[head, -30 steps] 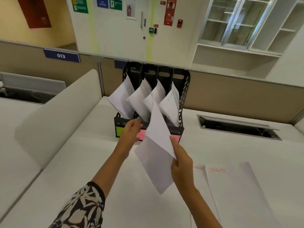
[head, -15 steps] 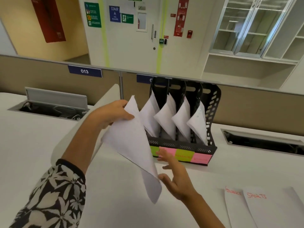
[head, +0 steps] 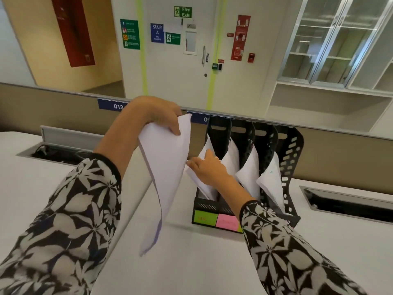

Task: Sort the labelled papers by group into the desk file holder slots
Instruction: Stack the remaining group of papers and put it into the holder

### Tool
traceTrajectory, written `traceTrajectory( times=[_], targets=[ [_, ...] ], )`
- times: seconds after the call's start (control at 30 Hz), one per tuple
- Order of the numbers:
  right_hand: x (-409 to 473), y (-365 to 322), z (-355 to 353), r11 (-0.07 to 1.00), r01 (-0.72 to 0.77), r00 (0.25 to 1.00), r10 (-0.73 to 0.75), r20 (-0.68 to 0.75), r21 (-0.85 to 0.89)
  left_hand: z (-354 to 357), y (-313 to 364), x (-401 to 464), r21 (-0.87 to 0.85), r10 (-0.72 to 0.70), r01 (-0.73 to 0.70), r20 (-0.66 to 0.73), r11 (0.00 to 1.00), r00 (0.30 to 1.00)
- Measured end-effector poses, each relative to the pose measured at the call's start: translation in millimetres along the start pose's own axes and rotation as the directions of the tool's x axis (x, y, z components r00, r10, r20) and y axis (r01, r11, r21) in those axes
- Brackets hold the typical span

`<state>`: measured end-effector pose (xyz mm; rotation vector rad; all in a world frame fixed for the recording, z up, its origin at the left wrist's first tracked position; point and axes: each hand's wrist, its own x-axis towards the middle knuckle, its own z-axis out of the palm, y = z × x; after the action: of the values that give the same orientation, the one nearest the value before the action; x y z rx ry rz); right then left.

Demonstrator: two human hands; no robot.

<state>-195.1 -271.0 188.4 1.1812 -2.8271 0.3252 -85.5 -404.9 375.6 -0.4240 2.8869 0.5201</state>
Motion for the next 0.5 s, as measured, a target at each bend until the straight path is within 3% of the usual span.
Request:
traceTrajectory(
  times=[0.13, 0.23, 0.5],
  targets=[
    [3.8, 13.4, -9.3, 0.973, -0.222, 0.962, 0.229, -0.148, 0.065, -16.4, 9.8, 9.0, -0.011, 0.055, -0.054, 0.030, 0.998, 0.998],
    [2.2, 29.9, -21.6, 0.943, -0.305, 0.939, 0.321, -0.125, 0.135, -28.0, 16.3, 19.4, -0.052, 0.104, -0.104, 0.010, 0.993, 0.995],
    [-9.6, 51.8, -26.6, 0.904, -0.319, 0.904, 0.380, -0.195, 0.284, -13.8, 42.6, 79.8, -0.143, 0.097, -0.134, -0.240, 0.981, 0.966]
  ],
)
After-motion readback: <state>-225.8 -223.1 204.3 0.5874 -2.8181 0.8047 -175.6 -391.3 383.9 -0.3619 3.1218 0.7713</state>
